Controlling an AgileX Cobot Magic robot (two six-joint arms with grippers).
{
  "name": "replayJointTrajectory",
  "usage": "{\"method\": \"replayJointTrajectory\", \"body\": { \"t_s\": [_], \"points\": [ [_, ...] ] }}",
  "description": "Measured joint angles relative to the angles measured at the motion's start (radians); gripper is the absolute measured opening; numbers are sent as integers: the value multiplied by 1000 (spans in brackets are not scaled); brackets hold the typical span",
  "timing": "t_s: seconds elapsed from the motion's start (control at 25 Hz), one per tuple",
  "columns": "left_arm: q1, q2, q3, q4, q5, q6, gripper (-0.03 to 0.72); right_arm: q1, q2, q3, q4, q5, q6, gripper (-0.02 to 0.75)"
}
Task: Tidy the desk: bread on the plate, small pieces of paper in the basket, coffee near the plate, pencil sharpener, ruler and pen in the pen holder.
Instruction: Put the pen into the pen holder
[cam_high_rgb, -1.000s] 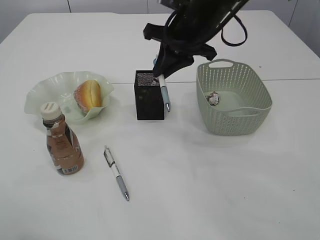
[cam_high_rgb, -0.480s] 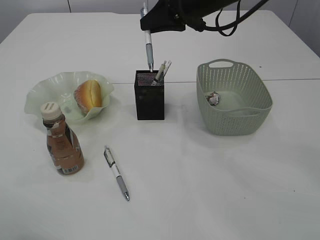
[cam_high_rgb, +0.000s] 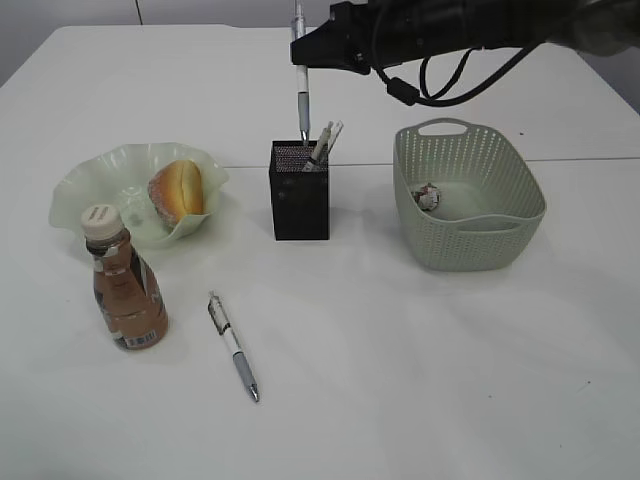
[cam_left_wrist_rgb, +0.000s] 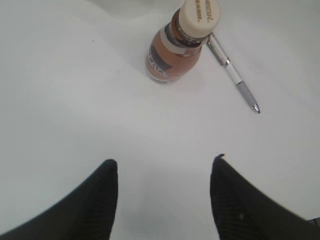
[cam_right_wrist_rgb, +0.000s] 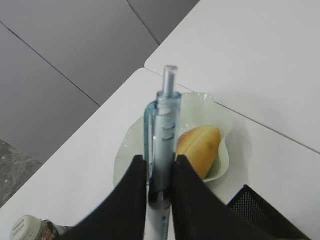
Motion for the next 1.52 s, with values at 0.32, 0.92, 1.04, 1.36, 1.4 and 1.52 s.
{"method": "replayJointTrajectory", "body": {
  "t_s": [0.32,0.92,1.04,1.36,1.4,1.52],
  "points": [
    [0,0,0,0,11,0,433,0,72,-2,158,2,-283,73],
    [0,0,0,-1,32,0,433,0,172,-2,291,2,-602,69],
    [0,0,0,-1,32,0,433,0,173,-2,296,0,-624,70],
    [0,0,0,-1,34,0,433,0,173,-2,286,0,-639,174],
    [0,0,0,-1,34,0,433,0,173,-2,286,0,-639,196],
    [0,0,0,-1,34,0,433,0,173,-2,285,0,-639,235]
  ]
}}
